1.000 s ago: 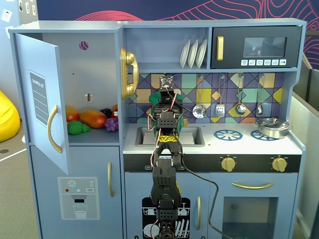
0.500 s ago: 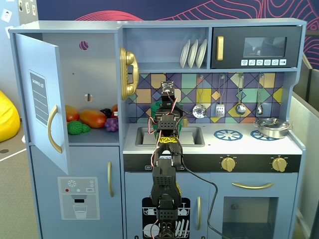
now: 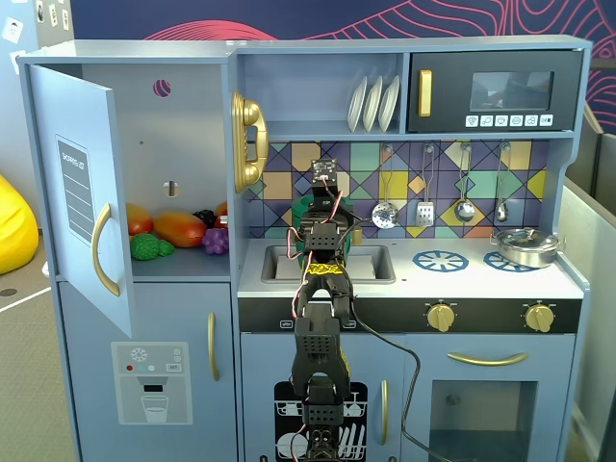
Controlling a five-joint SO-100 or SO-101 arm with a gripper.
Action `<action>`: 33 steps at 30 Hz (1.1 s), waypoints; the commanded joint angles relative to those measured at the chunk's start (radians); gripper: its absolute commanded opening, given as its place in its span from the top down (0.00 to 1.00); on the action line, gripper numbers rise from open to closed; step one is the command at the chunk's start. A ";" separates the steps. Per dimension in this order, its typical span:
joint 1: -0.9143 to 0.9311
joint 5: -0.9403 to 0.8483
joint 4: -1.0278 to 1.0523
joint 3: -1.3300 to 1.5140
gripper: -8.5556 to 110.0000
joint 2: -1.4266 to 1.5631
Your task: Pick up the lid from the counter and put it on the green recipient
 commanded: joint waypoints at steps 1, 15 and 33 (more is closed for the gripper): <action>0.003 -0.015 -0.023 -0.038 0.93 0.014; 0.035 -0.017 -0.035 0.002 0.53 0.103; 0.060 0.002 0.465 0.295 0.55 0.601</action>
